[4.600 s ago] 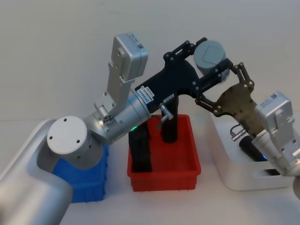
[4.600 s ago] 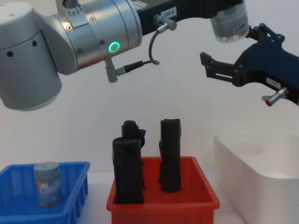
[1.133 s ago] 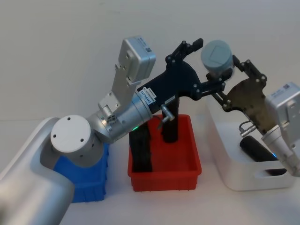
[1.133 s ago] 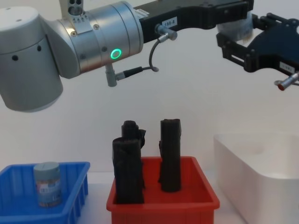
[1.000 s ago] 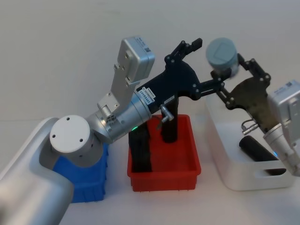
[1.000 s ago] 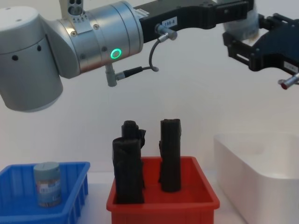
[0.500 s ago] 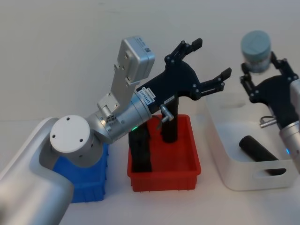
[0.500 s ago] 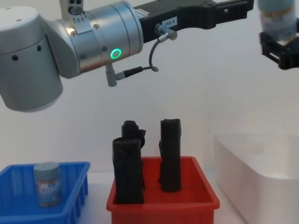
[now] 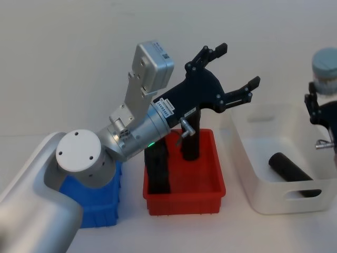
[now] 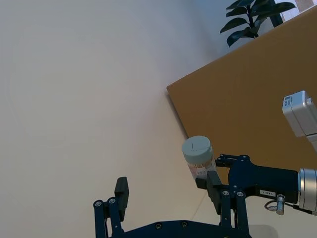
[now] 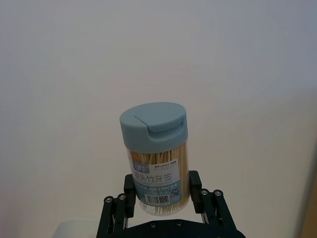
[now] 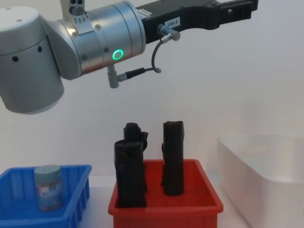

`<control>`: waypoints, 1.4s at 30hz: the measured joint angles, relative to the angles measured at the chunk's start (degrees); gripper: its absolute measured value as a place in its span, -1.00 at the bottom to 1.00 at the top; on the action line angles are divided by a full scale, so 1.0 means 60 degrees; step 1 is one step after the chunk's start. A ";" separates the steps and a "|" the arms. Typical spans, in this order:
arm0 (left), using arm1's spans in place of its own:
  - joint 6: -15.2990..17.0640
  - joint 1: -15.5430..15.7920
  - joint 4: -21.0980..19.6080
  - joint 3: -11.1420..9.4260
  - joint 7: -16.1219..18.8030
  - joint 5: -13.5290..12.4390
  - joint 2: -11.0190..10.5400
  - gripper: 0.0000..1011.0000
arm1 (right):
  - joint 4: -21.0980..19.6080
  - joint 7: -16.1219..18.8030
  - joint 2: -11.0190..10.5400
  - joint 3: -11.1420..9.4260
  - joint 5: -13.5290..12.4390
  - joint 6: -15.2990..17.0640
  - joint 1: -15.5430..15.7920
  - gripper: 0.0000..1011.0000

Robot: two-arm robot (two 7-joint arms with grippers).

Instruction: Pick the cotton swabs from the blue box and place them into the white box.

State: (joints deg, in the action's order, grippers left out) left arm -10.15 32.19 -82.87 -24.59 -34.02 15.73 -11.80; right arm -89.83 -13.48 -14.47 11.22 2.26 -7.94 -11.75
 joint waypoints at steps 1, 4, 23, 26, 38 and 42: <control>0.0000 0.0000 0.0000 0.0000 0.0000 0.0000 0.0000 0.99 | 0.0000 -0.0118 0.0003 -0.0027 -0.0068 0.0163 0.0054 0.26; 0.0000 0.0000 0.0000 0.0000 0.0000 0.0000 0.0000 0.99 | 0.0001 -0.0220 0.0004 -0.0060 -0.0146 0.0432 0.0148 0.26; 0.0000 0.0000 0.0000 0.0000 0.0000 0.0000 0.0000 0.99 | 0.0183 0.1274 -0.0073 0.0009 0.0287 0.1779 0.0269 0.26; 0.0000 0.0000 0.0000 -0.0001 -0.0001 0.0000 0.0000 0.99 | 0.0242 0.1729 -0.0088 0.0043 0.0499 0.1928 0.0193 0.27; 0.0001 0.0000 0.0000 0.0000 -0.0001 0.0000 0.0000 0.99 | 0.0581 0.3738 -0.0141 0.0213 0.1511 0.2249 -0.0309 0.74; 0.0000 0.0000 0.0000 0.0000 -0.0001 0.0000 0.0000 0.99 | 0.0727 0.4464 -0.0143 0.0281 0.1857 0.2274 -0.0513 0.94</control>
State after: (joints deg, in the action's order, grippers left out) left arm -10.15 32.19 -82.87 -24.59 -34.03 15.73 -11.80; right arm -85.47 13.31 -15.33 12.91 13.40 5.70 -14.83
